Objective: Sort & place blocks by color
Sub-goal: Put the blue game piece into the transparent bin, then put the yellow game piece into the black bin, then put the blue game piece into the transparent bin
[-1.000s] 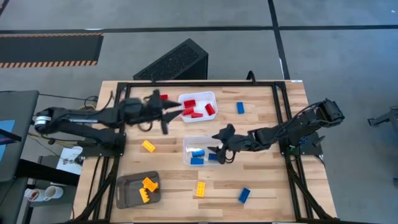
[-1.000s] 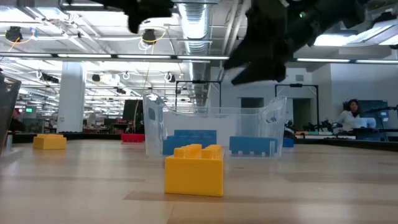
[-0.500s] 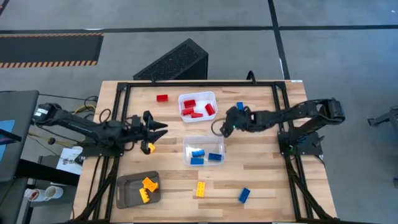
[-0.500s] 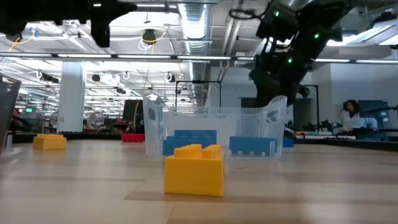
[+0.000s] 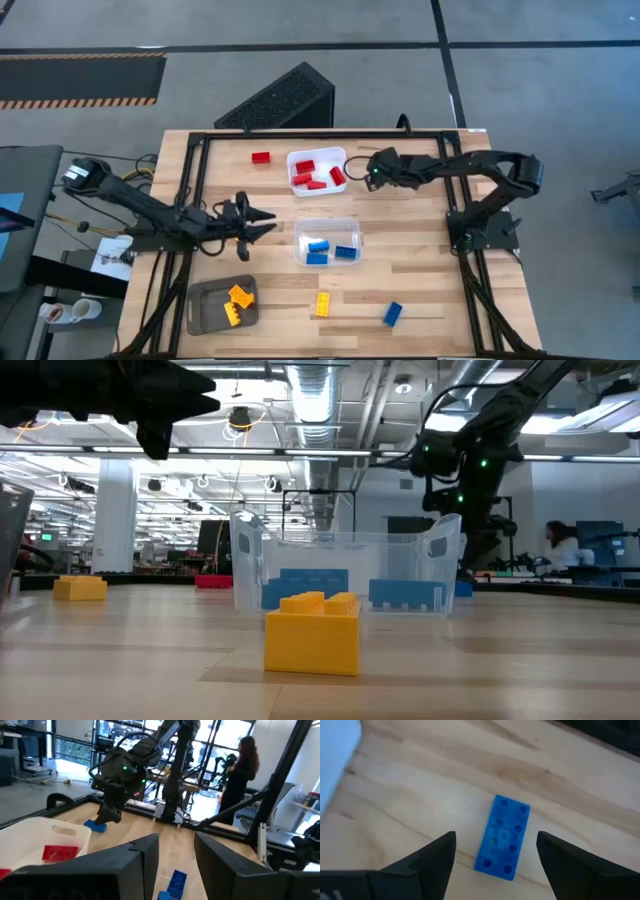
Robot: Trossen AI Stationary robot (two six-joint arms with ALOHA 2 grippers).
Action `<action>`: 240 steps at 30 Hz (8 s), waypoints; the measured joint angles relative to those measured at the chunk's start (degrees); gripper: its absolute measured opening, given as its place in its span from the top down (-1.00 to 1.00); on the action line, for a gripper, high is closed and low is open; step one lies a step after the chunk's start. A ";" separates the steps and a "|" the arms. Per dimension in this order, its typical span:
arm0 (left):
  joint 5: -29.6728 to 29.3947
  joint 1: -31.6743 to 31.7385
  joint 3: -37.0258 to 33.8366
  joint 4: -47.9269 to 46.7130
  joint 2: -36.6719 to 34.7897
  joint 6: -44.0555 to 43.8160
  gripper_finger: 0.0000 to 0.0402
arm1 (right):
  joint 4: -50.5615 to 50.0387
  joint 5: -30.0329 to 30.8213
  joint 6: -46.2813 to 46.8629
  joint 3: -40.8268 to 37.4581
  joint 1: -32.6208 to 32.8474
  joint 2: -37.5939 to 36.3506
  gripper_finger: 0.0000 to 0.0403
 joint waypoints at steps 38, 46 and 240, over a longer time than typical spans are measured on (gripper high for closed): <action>1.58 -1.84 0.04 9.16 8.16 -3.90 0.45 | -2.49 0.47 -6.26 -0.18 16.13 -6.95 0.40; 1.42 -1.84 0.04 9.27 8.16 -3.99 0.45 | 13.18 1.94 -11.63 -0.13 36.01 -11.98 0.40; 2.75 -10.32 13.14 6.71 15.53 11.50 -0.12 | 4.58 -22.23 -18.08 1.90 65.71 -7.49 -0.50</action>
